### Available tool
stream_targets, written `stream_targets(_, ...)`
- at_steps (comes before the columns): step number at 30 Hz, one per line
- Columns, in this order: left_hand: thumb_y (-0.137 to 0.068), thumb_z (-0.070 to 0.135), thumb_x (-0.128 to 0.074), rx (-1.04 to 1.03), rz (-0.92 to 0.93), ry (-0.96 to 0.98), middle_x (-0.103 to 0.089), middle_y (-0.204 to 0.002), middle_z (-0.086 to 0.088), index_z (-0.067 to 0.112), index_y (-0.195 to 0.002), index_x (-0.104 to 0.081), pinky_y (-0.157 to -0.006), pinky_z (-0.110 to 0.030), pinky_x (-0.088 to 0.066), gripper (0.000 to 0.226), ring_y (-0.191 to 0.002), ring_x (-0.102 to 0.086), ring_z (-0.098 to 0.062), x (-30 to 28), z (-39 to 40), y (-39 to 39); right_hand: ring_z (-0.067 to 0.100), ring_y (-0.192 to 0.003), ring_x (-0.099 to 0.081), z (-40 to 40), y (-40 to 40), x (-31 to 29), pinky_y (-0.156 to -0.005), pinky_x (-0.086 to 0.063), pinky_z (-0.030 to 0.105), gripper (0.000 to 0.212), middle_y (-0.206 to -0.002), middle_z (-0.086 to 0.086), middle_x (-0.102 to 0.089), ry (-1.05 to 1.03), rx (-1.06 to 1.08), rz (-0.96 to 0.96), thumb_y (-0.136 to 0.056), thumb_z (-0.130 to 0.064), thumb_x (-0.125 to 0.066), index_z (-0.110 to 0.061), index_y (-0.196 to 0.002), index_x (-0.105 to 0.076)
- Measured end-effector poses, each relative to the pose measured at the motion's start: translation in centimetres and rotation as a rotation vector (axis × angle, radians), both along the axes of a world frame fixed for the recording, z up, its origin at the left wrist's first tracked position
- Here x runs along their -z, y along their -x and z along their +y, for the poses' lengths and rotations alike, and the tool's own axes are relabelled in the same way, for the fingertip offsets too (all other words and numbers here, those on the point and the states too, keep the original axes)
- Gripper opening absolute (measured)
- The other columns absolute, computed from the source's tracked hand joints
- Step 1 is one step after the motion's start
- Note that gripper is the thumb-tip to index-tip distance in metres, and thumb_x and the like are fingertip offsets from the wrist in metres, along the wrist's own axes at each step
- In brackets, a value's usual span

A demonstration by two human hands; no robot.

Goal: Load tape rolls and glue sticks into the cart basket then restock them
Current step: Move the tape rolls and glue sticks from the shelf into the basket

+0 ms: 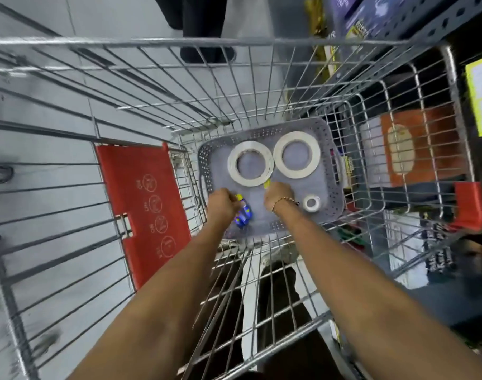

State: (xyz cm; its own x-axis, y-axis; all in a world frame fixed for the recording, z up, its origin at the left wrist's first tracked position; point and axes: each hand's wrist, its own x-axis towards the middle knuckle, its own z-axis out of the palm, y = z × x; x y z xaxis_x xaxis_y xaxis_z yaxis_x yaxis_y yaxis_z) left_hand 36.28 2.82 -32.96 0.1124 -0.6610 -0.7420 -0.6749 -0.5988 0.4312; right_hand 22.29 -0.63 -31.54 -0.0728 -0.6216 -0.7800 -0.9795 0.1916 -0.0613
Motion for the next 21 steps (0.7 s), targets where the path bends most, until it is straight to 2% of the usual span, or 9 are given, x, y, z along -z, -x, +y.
stream_targets(3, -0.079, 0.006, -0.066, 0.142, 0.018, 0.173, -0.066, -0.113, -0.019, 0.005, -0.109, -0.062, -0.09, -0.037, -0.05, 0.031, -0.105, -0.062, -0.033, -0.5, -3.2, 1.3, 0.038, -0.109, -0.06, -3.2, 2.4, -0.8, -0.09, -0.051, 0.041, 0.029, -0.118, 0.024, -0.062, 0.23, 0.015, -0.028, -0.082, 0.004, -0.055, 0.002, -0.11, -0.063)
stream_targets(6, -0.084, 0.014, -0.065, 0.416, -0.035, 0.277, -0.051, -0.132, -0.017, 0.005, -0.125, -0.051, -0.101, -0.036, -0.04, 0.044, -0.123, -0.048, -0.032, 0.5, -5.2, 3.6, 0.038, -0.117, -0.052, -4.6, 4.5, -0.7, -0.095, -0.047, 0.044, 0.043, -0.133, 0.022, -0.046, 0.271, -0.114, 0.04, -0.081, 0.004, -0.059, 0.002, -0.123, -0.051)
stream_targets(8, -0.087, 0.019, -0.061, 0.554, -0.107, 0.26, -0.046, -0.133, -0.019, 0.003, -0.127, -0.046, -0.101, -0.039, -0.038, 0.045, -0.124, -0.043, -0.034, 1.8, -5.4, 5.1, 0.037, -0.121, -0.048, -4.5, 5.4, 0.2, -0.1, -0.041, 0.044, 0.05, -0.137, 0.02, -0.042, 0.239, -0.251, 0.102, -0.083, 0.0, -0.059, -0.001, -0.13, -0.042)
stream_targets(11, -0.087, 0.007, -0.054, 0.664, -0.22, 0.245, -0.044, -0.132, -0.022, 0.0, -0.126, -0.043, -0.095, -0.045, -0.042, 0.041, -0.121, -0.043, -0.038, 3.5, -5.1, 6.4, 0.033, -0.121, -0.05, -3.7, 6.1, 2.0, -0.108, -0.031, 0.045, 0.049, -0.133, 0.016, -0.048, 0.237, -0.324, 0.128, -0.084, 0.002, -0.054, -0.007, -0.131, -0.044)
stream_targets(14, -0.084, 0.0, -0.051, 0.673, -0.245, 0.286, -0.044, -0.131, -0.021, 0.0, -0.126, -0.041, -0.086, -0.049, -0.048, 0.043, -0.119, -0.047, -0.038, 4.4, -5.3, 6.3, 0.033, -0.12, -0.051, -3.5, 6.8, 2.6, -0.106, -0.035, 0.042, 0.047, -0.132, 0.017, -0.05, 0.254, -0.329, 0.086, -0.084, 0.006, -0.051, -0.006, -0.129, -0.047)
stream_targets(18, -0.081, 0.006, -0.051, 0.639, -0.179, 0.285, -0.051, -0.126, -0.021, 0.002, -0.12, -0.047, -0.089, -0.046, -0.048, 0.04, -0.116, -0.052, -0.039, 3.1, -6.1, 5.9, 0.035, -0.119, -0.052, -3.8, 7.1, 0.2, -0.096, -0.048, 0.04, 0.045, -0.131, 0.02, -0.05, 0.221, -0.315, -0.01, -0.085, 0.006, -0.054, -0.002, -0.129, -0.047)
stream_targets(21, -0.077, 0.015, -0.059, 0.574, -0.15, 0.287, -0.058, -0.12, -0.021, 0.005, -0.114, -0.053, -0.084, -0.041, -0.05, 0.039, -0.109, -0.057, -0.038, 0.0, -6.3, 5.8, 0.035, -0.113, -0.057, -3.8, 6.7, -3.8, -0.089, -0.05, 0.039, 0.043, -0.125, 0.021, -0.056, 0.27, -0.266, -0.031, -0.085, -0.002, -0.058, -0.001, -0.127, -0.05)
